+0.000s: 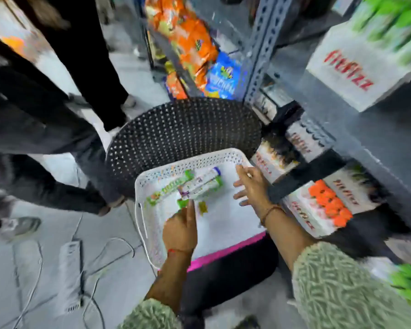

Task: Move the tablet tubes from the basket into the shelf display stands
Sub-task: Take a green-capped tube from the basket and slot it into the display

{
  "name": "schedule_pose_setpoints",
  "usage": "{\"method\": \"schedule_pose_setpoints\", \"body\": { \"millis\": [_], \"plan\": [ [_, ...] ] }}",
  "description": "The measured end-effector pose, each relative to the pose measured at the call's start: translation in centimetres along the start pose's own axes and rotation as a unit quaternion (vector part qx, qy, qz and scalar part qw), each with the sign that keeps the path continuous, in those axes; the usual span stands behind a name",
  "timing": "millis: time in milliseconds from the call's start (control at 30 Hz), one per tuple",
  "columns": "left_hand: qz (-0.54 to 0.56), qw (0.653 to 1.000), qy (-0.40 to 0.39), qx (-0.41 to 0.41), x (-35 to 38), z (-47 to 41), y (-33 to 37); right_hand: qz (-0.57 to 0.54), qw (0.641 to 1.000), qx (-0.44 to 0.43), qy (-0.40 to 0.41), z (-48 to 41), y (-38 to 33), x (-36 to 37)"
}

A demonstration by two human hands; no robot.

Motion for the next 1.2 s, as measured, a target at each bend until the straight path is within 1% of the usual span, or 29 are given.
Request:
{"method": "schedule_pose_setpoints", "body": {
  "millis": [33,100,167,200,267,333,400,500,533,600,667,767,867,967,1033,1133,1200],
  "plan": [
    [-0.074,0.997,0.005,0.029,0.7,0.5,-0.5,0.002,1.000,0.011,-0.003,-0.6,0.5,0.9],
    [-0.167,0.982,-0.044,0.080,3.0,2.1,-1.9,0.012,0.999,0.046,-0.008,-2.7,2.2,2.7],
    [-0.243,0.957,-0.088,0.130,4.9,4.1,-2.9,-0.014,0.994,0.107,-0.033,-4.5,4.4,4.8],
    [-0.290,0.938,-0.100,0.161,5.5,4.2,-3.4,-0.027,0.990,0.130,-0.038,-5.0,4.8,5.7],
    [-0.346,0.919,-0.099,0.161,5.7,3.8,-4.2,-0.061,0.987,0.147,-0.027,-6.4,5.3,7.3],
    [-0.346,0.917,-0.103,0.168,5.7,3.8,-4.3,-0.112,0.978,0.178,0.001,-7.1,5.7,8.5],
    [-0.338,0.919,-0.101,0.175,5.7,3.8,-4.2,-0.146,0.967,0.206,0.012,-7.5,5.8,9.6],
    [-0.328,0.922,-0.082,0.189,5.5,3.6,-4.1,-0.186,0.959,0.211,0.026,-7.9,6.2,10.5],
    [-0.331,0.921,-0.078,0.190,5.3,3.7,-4.1,-0.196,0.958,0.207,0.035,-7.9,6.4,10.5],
    [-0.343,0.917,-0.108,0.174,5.4,4.0,-3.7,-0.229,0.953,0.194,0.040,-7.0,6.4,9.7],
    [-0.325,0.924,-0.125,0.159,5.5,4.3,-3.7,-0.286,0.944,0.160,0.046,-6.3,6.1,7.9],
    [-0.326,0.922,-0.129,0.161,5.5,4.5,-4.0,-0.339,0.933,0.107,0.064,-4.9,4.9,3.5],
    [-0.332,0.916,-0.143,0.176,5.2,4.7,-3.7,-0.341,0.937,0.046,0.066,-1.9,2.6,-2.0],
    [-0.309,0.915,-0.149,0.211,5.5,5.4,-2.5,-0.365,0.926,-0.010,0.093,2.6,0.9,-8.9],
    [-0.289,0.911,-0.148,0.254,7.1,5.9,-0.2,-0.374,0.917,-0.053,0.126,5.6,0.0,-13.6],
    [-0.251,0.888,-0.173,0.343,11.6,8.3,6.9,-0.342,0.910,-0.104,0.210,10.6,-0.7,-21.1],
    [-0.201,0.866,-0.193,0.415,15.0,10.8,12.1,-0.326,0.894,-0.132,0.277,13.8,-1.0,-25.6]
  ]
}}
Point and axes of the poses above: each hand's wrist, its own z-axis away from the middle knuckle, its own x-axis out of the palm, y = z × x, the point moved 4 cm from there along -z, towards the middle knuckle, and after that the axes turned 3 degrees about z, right-handed, at the moved point
